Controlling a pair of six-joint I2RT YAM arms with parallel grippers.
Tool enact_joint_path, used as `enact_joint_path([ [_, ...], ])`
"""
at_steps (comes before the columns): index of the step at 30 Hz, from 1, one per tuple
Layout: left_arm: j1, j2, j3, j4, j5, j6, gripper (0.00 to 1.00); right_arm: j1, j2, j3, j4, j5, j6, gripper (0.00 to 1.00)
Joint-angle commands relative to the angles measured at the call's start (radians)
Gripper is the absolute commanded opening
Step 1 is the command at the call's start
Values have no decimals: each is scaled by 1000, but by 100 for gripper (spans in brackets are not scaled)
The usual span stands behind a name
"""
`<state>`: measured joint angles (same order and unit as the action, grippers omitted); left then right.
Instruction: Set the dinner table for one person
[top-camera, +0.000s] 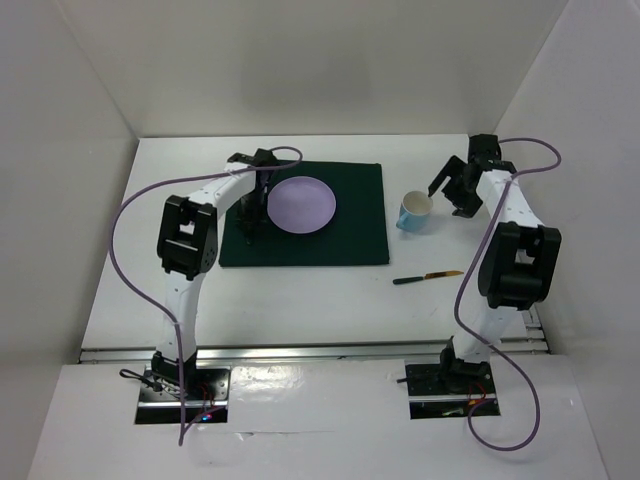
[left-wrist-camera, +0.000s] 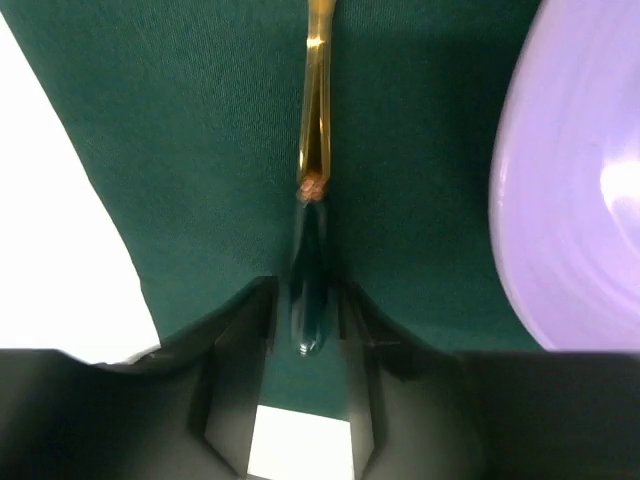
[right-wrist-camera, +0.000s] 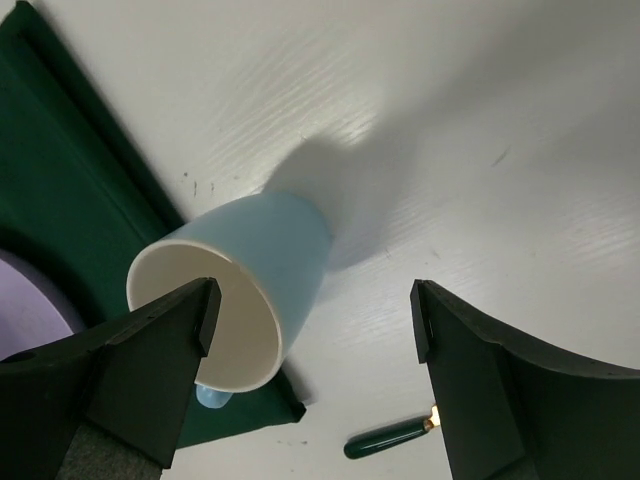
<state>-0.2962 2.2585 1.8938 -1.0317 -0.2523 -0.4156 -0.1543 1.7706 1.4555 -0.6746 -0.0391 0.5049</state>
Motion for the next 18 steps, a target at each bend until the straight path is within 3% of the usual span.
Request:
enact_joint_path([
  [1, 0, 9, 25, -25, 5, 15, 50, 19, 13, 68, 9, -47, -42, 90],
  [5, 0, -40, 25, -39, -14, 5, 74, 54, 23, 33, 30, -38, -51, 88],
  [9, 0, -105, 50, -76, -24, -5, 79, 64, 61, 9, 50, 4, -51, 79],
  [12, 0, -155, 103, -113, -24, -5, 79, 85, 85, 9, 50, 13, -51, 60],
  [13, 0, -193, 119, -123, -24, -5, 79, 94, 99, 20, 50, 13, -51, 43],
  [17, 0, -309, 157, -154, -13, -23, 79, 116, 109, 61, 50, 57, -40, 0],
  [18, 0, -335, 157, -154, -13, -37, 79, 127, 99, 83, 50, 86, -40, 0],
])
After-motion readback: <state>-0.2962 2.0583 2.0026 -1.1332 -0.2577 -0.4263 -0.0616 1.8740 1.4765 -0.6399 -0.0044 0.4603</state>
